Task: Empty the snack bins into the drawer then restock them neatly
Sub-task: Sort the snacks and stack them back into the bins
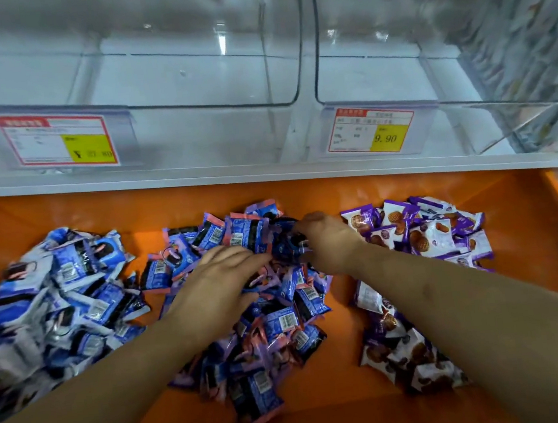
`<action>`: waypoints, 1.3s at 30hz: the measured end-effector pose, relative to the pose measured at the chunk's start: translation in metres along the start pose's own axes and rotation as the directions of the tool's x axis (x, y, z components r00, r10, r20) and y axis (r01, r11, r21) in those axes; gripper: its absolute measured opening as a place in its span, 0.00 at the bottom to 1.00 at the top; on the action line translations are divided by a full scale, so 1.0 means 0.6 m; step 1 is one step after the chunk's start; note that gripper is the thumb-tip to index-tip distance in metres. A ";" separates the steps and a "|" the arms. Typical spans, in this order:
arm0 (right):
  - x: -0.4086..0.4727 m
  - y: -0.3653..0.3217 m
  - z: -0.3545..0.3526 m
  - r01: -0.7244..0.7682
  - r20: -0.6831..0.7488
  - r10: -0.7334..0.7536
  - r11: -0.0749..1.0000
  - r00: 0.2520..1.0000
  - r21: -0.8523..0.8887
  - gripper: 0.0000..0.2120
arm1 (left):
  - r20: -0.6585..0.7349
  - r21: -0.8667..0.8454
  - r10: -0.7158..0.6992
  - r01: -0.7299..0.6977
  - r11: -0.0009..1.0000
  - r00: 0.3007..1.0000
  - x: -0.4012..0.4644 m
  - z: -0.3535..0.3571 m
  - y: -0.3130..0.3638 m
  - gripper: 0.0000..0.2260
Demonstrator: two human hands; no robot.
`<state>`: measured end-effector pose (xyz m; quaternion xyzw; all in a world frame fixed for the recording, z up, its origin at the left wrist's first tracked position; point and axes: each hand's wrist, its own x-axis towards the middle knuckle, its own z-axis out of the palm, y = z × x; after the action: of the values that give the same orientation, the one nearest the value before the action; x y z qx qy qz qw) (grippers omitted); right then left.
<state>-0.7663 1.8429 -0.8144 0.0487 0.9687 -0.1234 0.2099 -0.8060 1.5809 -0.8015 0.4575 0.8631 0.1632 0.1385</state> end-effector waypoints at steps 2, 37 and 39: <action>-0.012 -0.010 -0.021 0.012 -0.033 -0.010 0.998 0.999 0.055 0.20 | 0.016 -0.137 -0.091 0.092 0.986 0.996 -0.005 -0.021 0.010 0.31; -0.260 -0.406 -0.393 0.416 -0.634 -0.130 0.848 0.763 0.328 0.31 | -0.129 -0.815 -0.433 0.153 0.559 0.892 -0.145 -0.531 0.046 0.19; -0.248 -0.404 -0.390 0.444 -0.630 -0.168 0.840 0.758 0.310 0.32 | -0.090 -0.816 -0.402 0.164 0.555 0.911 -0.138 -0.537 0.046 0.19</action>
<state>-0.7589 1.6635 -0.4926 -0.0337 0.9254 -0.3524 -0.1355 -0.8654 1.4767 -0.4902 0.1753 0.7727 0.5635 0.2340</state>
